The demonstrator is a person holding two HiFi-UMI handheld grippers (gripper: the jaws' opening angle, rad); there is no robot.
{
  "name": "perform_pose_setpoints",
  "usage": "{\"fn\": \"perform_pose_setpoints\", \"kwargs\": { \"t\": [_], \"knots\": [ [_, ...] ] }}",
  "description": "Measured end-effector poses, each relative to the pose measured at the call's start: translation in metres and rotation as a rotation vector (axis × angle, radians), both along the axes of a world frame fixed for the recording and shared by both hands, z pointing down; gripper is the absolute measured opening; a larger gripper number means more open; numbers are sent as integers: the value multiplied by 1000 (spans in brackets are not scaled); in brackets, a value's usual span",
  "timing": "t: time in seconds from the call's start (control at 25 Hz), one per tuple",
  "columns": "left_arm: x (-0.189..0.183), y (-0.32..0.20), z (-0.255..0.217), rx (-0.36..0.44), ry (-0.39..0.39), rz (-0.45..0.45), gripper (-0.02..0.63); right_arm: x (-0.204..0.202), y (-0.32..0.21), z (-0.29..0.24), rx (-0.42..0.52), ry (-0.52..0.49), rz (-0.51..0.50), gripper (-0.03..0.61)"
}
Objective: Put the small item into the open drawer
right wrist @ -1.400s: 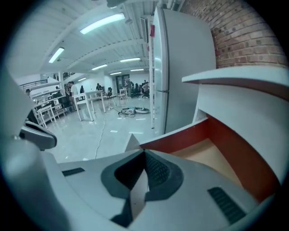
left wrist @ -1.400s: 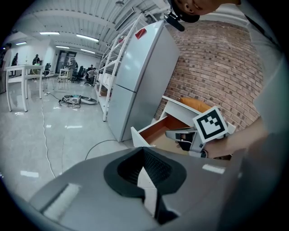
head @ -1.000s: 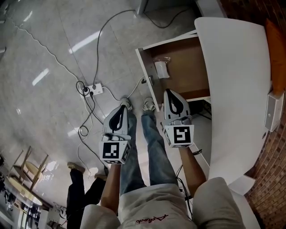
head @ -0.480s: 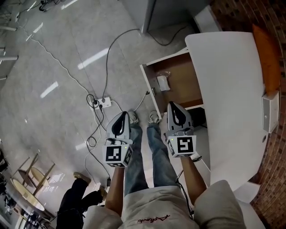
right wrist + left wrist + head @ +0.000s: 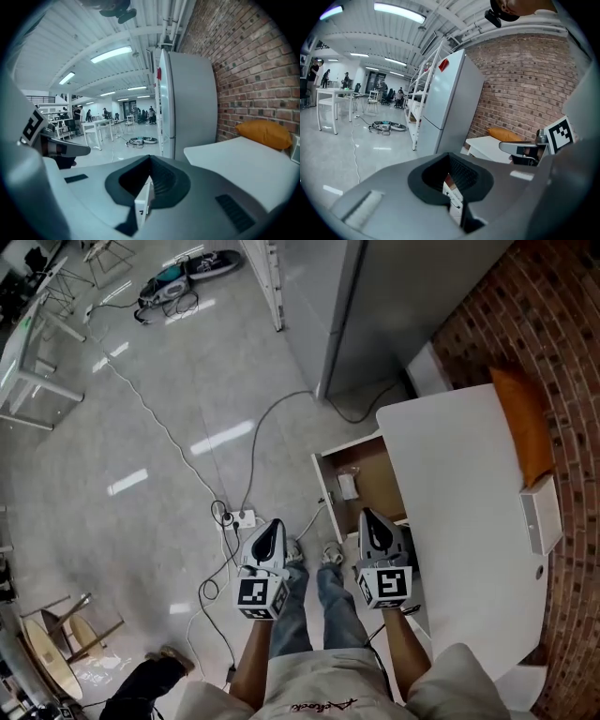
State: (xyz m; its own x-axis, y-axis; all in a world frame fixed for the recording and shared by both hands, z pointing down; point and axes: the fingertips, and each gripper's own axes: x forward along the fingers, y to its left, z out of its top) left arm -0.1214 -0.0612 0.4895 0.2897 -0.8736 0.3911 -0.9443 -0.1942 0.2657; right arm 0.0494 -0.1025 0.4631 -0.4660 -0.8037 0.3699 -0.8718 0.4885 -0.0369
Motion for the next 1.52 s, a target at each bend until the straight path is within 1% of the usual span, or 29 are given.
{"fn": "perform_pose_setpoints", "kwargs": {
  "t": [0.16,0.32,0.56,0.76,0.92,1.08,1.24,1.44,1.52],
  "knots": [
    [0,-3,-41,37,12,-11,9,4,1,-34,16,-19,11,12],
    [-2,-14,-81,82,7,-28,9,8,-3,-63,27,-38,32,12],
    [-1,-19,-121,142,-25,-31,9,19,-6,-100,54,-43,40,11],
    [-7,-30,-160,188,-32,-54,9,24,-17,-134,102,-55,44,11],
    [-13,-32,-184,226,-53,-61,9,24,-20,-160,140,-65,40,11],
    [-15,-41,-212,284,-80,-54,9,23,-26,-188,199,-57,25,11],
    [-15,-50,-237,316,-84,-57,9,25,-29,-205,230,-56,26,11],
    [-19,-54,-248,342,-120,-43,9,27,-29,-217,254,-55,36,12],
    [-20,-55,-251,349,-118,-46,9,26,-29,-221,268,-52,33,12]
  ]
}}
